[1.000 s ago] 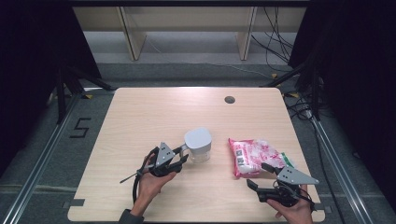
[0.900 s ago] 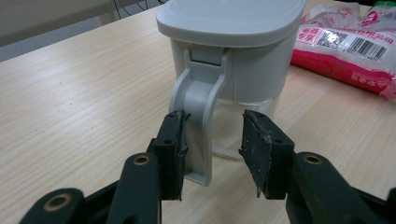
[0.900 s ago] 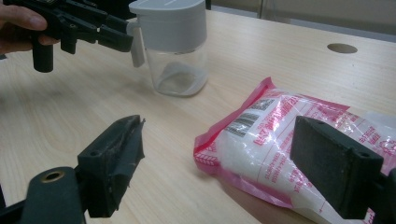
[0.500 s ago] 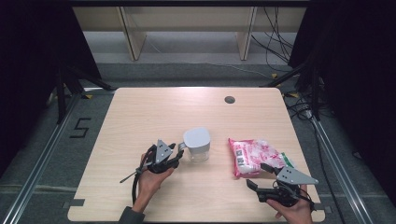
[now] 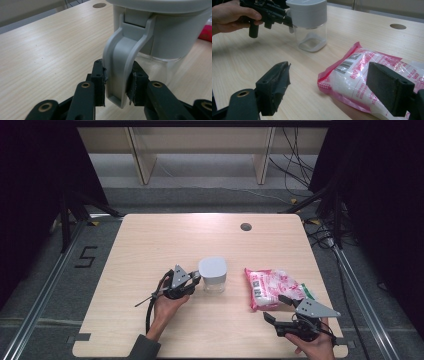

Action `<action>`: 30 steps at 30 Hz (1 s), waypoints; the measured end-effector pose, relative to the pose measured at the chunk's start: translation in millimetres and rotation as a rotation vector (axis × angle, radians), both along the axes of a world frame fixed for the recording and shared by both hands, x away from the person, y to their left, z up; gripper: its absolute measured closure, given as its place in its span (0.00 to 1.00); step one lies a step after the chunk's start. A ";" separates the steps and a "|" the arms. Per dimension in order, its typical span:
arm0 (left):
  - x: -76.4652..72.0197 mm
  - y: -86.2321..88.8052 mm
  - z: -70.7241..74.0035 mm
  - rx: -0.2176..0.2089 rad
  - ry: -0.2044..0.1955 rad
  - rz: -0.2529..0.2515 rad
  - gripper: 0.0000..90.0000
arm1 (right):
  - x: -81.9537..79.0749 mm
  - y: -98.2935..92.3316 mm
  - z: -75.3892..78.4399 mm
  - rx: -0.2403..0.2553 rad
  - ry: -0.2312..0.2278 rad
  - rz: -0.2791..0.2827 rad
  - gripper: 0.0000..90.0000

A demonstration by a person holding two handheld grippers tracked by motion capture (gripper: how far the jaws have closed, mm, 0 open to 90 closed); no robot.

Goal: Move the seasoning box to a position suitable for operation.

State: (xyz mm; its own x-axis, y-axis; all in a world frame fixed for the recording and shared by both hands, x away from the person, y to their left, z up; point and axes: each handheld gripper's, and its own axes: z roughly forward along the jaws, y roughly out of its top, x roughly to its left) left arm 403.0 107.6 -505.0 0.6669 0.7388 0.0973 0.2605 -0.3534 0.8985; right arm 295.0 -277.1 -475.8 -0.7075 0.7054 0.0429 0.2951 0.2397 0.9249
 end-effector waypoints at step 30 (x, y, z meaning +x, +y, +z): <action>-5.9 6.9 -1.1 0.035 -0.016 -0.051 0.78 | 0.4 1.6 0.2 -0.013 0.003 0.017 0.22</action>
State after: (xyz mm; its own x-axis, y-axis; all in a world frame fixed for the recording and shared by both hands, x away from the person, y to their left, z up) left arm 397.1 114.5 -506.1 0.7016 0.7000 0.1331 0.2274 -0.3970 0.8892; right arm 295.4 -275.5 -475.6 -0.7192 0.6938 0.0361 0.2937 0.2564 0.9209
